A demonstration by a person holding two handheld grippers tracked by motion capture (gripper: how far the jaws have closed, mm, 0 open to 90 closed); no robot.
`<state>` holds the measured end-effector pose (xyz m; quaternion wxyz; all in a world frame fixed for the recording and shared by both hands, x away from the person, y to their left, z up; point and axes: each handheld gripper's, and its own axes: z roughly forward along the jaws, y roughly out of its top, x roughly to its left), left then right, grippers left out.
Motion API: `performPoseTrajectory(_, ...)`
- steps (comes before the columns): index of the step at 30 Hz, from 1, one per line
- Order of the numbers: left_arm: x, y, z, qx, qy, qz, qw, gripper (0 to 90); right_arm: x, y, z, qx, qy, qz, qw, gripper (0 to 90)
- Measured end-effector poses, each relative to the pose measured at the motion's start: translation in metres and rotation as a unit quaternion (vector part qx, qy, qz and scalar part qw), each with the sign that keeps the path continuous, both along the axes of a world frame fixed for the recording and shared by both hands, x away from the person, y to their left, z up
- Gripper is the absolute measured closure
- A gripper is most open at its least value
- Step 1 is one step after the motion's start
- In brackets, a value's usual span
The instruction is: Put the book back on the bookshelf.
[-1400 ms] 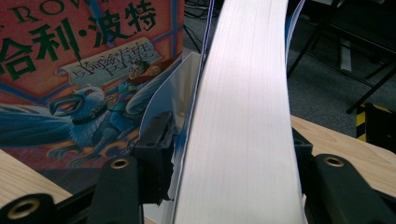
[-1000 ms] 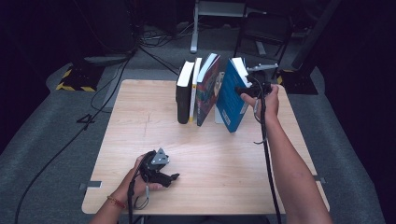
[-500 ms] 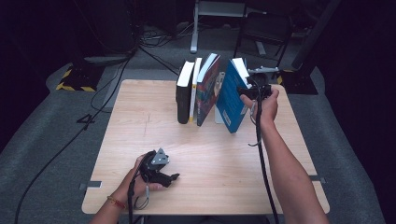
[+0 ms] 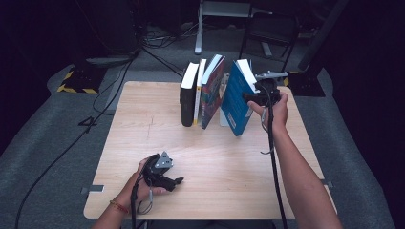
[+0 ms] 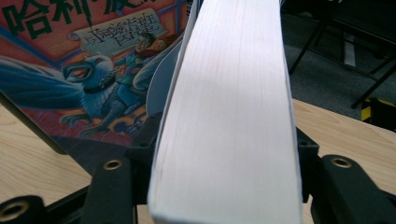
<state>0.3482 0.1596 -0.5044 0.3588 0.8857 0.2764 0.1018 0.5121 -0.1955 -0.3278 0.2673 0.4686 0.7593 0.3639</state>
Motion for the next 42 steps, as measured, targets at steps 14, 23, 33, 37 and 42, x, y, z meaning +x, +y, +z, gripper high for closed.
performPoseTrajectory(14,0.0,0.0,0.0,-0.001,0.001,0.0,1.0,15.5,-0.02,-0.015,-0.006,-0.023,-0.007,0.052,0.9984,39.6)
performPoseTrajectory(23,0.0,0.0,0.0,-0.001,0.001,0.0,1.0,15.4,-0.035,-0.029,-0.006,-0.031,-0.01,0.086,0.9958,37.0)
performPoseTrajectory(33,0.0,0.0,0.0,0.0,0.0,0.001,1.0,15.4,-0.047,-0.032,-0.014,-0.069,-0.008,0.119,0.9904,33.4)
performPoseTrajectory(37,0.0,-0.001,0.0,0.0,0.0,0.002,1.0,15.4,-0.053,-0.037,-0.022,-0.073,-0.009,0.126,0.9893,33.1)
performPoseTrajectory(42,0.0,-0.001,0.0,0.0,0.0,0.002,1.0,15.4,-0.059,-0.043,-0.028,-0.077,-0.016,0.129,0.9886,32.8)
